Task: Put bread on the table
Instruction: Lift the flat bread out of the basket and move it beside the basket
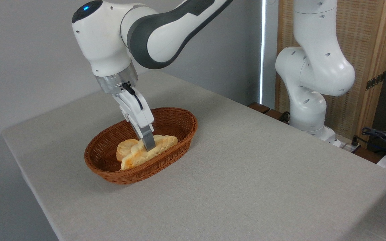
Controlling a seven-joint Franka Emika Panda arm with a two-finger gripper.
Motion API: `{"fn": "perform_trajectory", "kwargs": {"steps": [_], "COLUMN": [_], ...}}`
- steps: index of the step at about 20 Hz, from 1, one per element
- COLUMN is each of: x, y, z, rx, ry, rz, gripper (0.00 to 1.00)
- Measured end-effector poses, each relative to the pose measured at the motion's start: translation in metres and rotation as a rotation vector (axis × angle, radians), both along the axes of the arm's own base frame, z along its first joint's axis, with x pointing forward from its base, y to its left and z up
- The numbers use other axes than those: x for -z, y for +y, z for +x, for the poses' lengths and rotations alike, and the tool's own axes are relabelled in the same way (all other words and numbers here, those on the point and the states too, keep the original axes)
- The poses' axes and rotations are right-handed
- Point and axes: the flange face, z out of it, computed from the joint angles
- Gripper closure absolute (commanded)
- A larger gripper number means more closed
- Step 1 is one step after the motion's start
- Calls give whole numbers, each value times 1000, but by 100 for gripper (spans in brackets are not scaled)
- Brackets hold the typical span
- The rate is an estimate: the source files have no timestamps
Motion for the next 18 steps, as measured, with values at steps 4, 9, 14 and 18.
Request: {"fn": "perform_trajectory", "kwargs": {"steps": [4, 9, 14, 18], "x": [-17, -51, -77, -77], "y": [1, 26, 70, 112], "z": [1, -3, -10, -9], "rx": [-3, -51, -68, -61], "ry": [-27, -64, -82, -81], "rz": [-5, -42, -51, -19], "gripper": [75, 74, 70, 33]}}
